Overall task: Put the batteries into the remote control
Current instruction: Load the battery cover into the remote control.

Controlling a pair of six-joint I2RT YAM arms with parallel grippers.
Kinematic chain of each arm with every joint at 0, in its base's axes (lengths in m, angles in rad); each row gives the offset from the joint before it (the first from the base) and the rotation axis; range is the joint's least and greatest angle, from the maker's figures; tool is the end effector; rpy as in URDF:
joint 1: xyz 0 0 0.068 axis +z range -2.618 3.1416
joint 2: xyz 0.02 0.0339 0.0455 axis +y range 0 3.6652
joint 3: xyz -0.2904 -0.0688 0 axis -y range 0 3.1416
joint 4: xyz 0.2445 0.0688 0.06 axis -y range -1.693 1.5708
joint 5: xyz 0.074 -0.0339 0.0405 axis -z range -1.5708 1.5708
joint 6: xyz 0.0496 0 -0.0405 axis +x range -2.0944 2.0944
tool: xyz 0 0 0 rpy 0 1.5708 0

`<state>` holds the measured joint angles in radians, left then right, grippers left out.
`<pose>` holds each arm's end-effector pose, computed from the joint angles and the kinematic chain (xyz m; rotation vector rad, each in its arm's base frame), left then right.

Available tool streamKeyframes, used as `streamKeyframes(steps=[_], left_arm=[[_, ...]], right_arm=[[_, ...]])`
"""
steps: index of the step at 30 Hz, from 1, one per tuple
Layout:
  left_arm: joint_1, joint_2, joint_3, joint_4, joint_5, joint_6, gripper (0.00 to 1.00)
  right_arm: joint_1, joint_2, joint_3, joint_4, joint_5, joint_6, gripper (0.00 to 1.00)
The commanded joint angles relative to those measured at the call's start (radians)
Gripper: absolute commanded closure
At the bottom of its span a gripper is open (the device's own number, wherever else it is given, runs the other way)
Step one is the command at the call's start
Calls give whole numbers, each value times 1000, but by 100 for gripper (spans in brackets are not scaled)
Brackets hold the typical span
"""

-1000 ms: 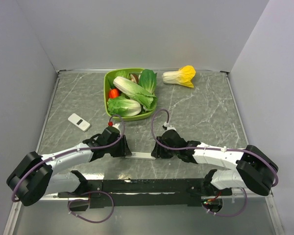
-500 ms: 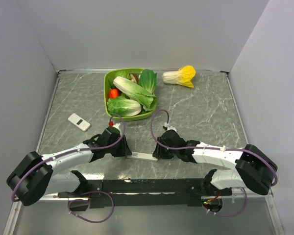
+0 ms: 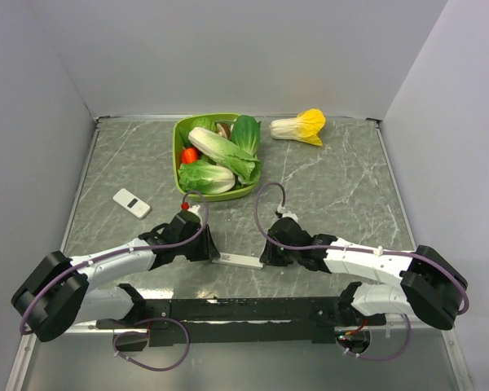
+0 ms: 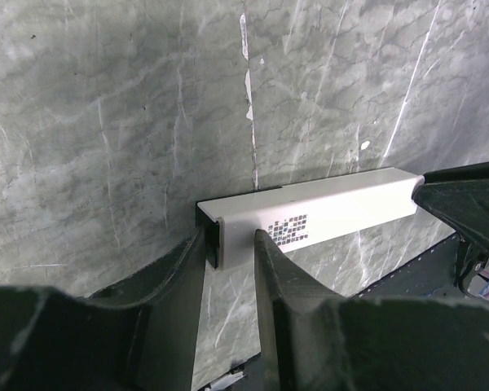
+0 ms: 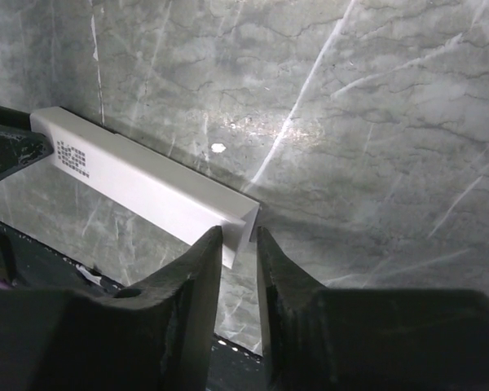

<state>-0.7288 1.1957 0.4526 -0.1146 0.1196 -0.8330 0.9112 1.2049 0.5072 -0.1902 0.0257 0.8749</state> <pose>0.1563 -0.1475 0.1693 -0.0776 2.6031 -0.7934 0.1358 0.1731 0.1777 -0.0354 2.6065 0.7006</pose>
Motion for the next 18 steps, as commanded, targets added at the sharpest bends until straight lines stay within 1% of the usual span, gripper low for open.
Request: streamKeyframes(steps=[1,10,12,18], left_arm=[[-12,22,-17,-42,-8,8,66],[-14,19,-17,-40,-2,5,67],[-14,18,-17,-39,2,3,67],[-17,1,-25,-17,28,-18,67]], right_arm=[[11,13,37,-9,-1,18,73],[21,36,44,0,-21,27,75],[23,39,45,5,-21,26,79],[38,62,71,15,-49,24,84]])
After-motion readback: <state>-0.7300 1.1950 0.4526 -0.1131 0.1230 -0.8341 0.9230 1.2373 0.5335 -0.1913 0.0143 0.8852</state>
